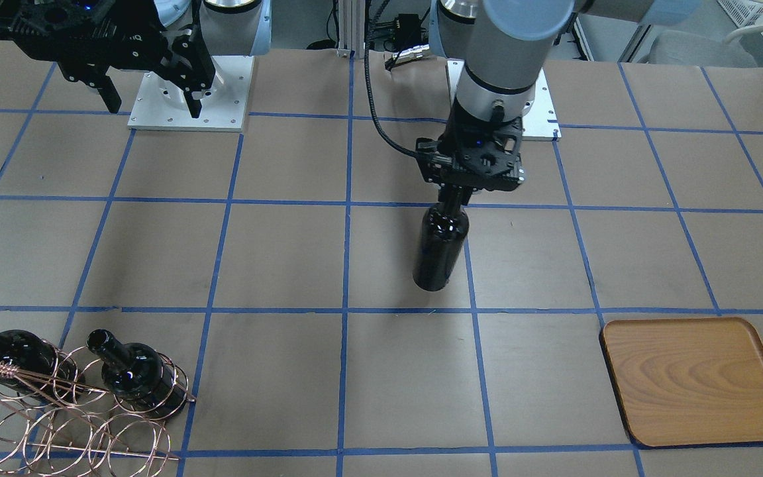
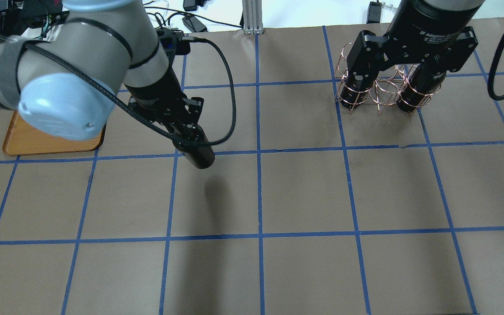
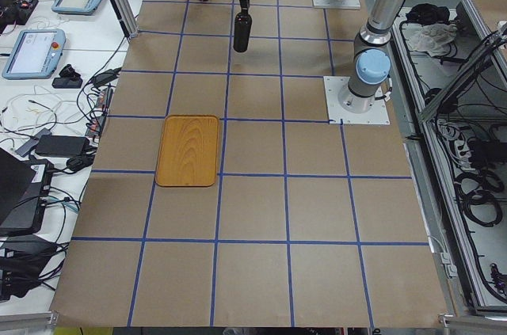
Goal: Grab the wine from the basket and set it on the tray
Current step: 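Carry the bottle with the left gripper onto the wooden tray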
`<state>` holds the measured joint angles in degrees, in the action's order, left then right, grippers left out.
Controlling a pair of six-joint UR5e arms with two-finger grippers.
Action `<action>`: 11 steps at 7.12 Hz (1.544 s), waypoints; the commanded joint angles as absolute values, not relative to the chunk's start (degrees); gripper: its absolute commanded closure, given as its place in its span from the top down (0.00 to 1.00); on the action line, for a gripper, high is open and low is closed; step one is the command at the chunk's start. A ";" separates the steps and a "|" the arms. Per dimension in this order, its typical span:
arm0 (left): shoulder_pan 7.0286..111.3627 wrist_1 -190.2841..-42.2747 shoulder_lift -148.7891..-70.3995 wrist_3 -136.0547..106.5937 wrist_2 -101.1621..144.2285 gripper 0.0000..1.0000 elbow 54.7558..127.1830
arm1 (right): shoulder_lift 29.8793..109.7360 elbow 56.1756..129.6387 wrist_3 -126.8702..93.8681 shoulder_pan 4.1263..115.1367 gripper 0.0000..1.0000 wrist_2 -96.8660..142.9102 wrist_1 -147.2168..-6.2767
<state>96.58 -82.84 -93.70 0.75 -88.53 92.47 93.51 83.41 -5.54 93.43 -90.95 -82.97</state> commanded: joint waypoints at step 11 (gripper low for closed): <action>62.32 -85.26 -117.94 36.04 -92.55 0.00 66.36 | 93.69 83.50 -5.62 93.43 1.00 -90.88 -82.79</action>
<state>63.36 -85.80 -117.15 35.59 -92.63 66.26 93.69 83.49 -5.59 93.38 -90.89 -82.83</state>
